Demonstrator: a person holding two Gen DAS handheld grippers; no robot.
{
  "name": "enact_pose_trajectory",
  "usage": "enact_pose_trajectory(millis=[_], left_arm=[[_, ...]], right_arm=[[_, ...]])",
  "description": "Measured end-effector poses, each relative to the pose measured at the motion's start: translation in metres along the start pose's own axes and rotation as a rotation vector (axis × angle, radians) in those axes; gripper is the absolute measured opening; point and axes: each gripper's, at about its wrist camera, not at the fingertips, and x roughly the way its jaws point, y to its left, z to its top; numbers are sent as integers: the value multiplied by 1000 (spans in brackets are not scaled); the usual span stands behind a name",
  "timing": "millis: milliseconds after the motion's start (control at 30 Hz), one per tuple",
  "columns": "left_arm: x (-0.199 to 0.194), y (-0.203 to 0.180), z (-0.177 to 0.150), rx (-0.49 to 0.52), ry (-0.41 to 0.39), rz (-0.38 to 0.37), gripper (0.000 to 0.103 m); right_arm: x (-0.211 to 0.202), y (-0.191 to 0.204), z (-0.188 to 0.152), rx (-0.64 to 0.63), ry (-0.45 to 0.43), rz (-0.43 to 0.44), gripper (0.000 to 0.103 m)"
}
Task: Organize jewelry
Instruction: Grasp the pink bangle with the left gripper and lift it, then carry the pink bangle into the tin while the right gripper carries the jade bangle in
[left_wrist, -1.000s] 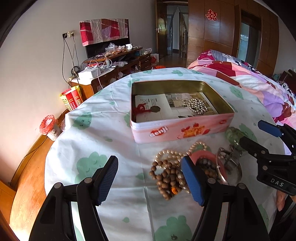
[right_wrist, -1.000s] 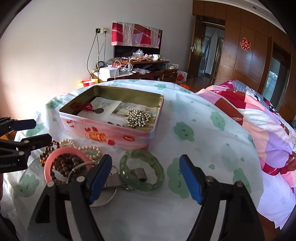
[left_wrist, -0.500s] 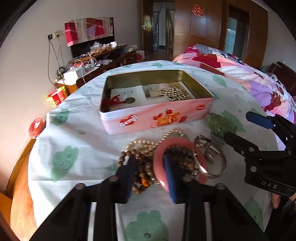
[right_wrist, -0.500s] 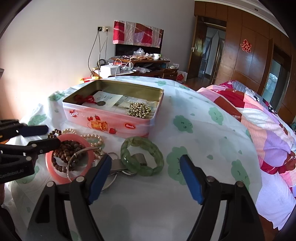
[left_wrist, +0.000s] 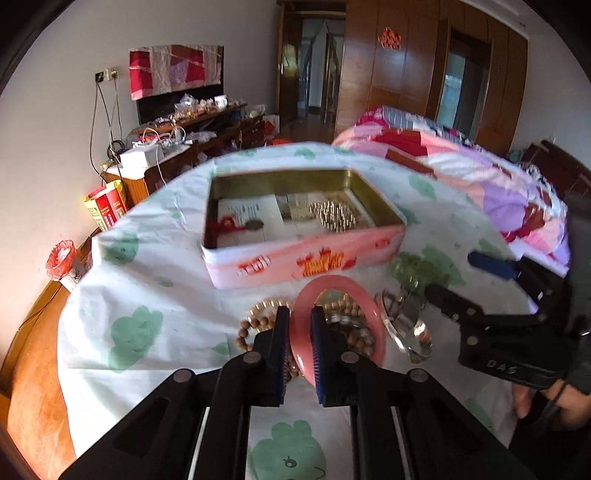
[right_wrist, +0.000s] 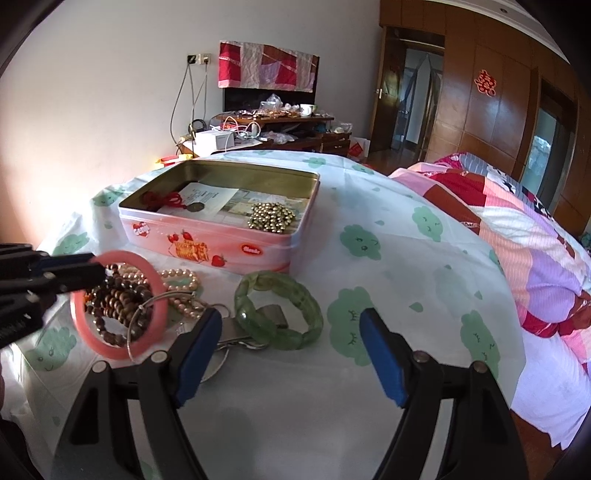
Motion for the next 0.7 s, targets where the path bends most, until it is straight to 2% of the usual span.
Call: enact_pose_trajectory(millis=[133, 233, 533, 633, 667, 700], left_arm=[[-19, 5, 10, -19, -52, -12, 10], [-24, 7, 14, -15, -74, 11, 10], [-15, 20, 11, -47, -51, 30, 10], [-13, 20, 11, -46, -45, 29, 10], [-13, 20, 10, -46, -42, 27, 10], [-12, 20, 10, -46, -40, 26, 10]], right_arm=[[0, -5, 1, 29, -1, 4, 79], [-1, -5, 1, 30, 0, 7, 79], [12, 0, 12, 3, 57, 60, 79], [14, 3, 15, -14, 49, 55, 79], [14, 5, 16, -23, 44, 57, 78], [13, 7, 16, -34, 38, 60, 70]])
